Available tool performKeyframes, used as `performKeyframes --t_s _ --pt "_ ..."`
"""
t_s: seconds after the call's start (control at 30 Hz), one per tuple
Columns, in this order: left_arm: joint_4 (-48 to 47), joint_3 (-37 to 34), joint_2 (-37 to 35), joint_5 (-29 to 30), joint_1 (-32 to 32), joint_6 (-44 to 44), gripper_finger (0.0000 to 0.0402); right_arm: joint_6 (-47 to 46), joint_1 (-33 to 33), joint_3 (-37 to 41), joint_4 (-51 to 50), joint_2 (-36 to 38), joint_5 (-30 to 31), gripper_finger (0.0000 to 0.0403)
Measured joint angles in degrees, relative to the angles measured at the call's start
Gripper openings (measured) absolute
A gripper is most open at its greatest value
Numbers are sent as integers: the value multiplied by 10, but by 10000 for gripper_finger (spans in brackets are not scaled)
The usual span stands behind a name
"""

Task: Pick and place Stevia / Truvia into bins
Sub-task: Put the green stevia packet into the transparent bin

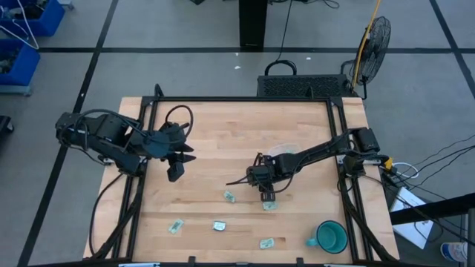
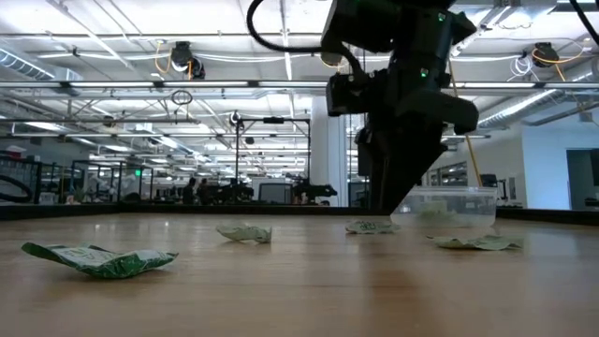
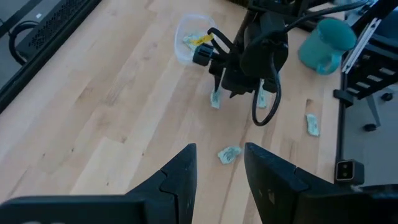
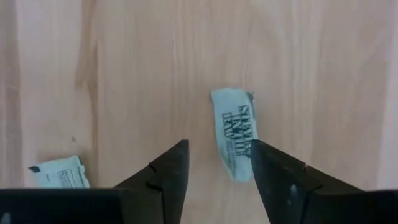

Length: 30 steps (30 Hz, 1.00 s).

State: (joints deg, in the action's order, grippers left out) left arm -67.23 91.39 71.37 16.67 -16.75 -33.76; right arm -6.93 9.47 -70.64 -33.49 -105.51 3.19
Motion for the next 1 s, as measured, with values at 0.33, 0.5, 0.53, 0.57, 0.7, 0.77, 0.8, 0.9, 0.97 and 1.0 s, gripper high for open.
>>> performKeyframes --t_s 0.33,0.5,0.53,0.57,0.7,0.77,0.8,0.9,0.97,1.0 --pt "10 0 0 0 0 3 140 32 -17 25 32 1 -3 162" --pt "10 0 0 0 0 3 140 31 -19 66 88 1 -35 162" --pt "10 0 0 0 0 3 140 31 -19 73 97 3 -34 162" --pt "10 0 0 0 0 3 140 31 -19 79 99 4 -31 162" --pt "10 0 0 0 0 3 140 20 -19 94 100 5 -12 158" --pt "10 0 0 0 0 5 140 17 -19 94 99 5 -6 149" --pt "10 0 0 0 0 5 140 16 -19 94 100 5 -6 142" --pt "10 0 0 0 0 4 140 16 -19 95 108 4 -7 115" --pt "10 0 0 0 0 4 140 10 -19 95 113 4 -6 94" --pt "10 0 0 0 0 4 140 2 -19 95 114 4 -5 84"
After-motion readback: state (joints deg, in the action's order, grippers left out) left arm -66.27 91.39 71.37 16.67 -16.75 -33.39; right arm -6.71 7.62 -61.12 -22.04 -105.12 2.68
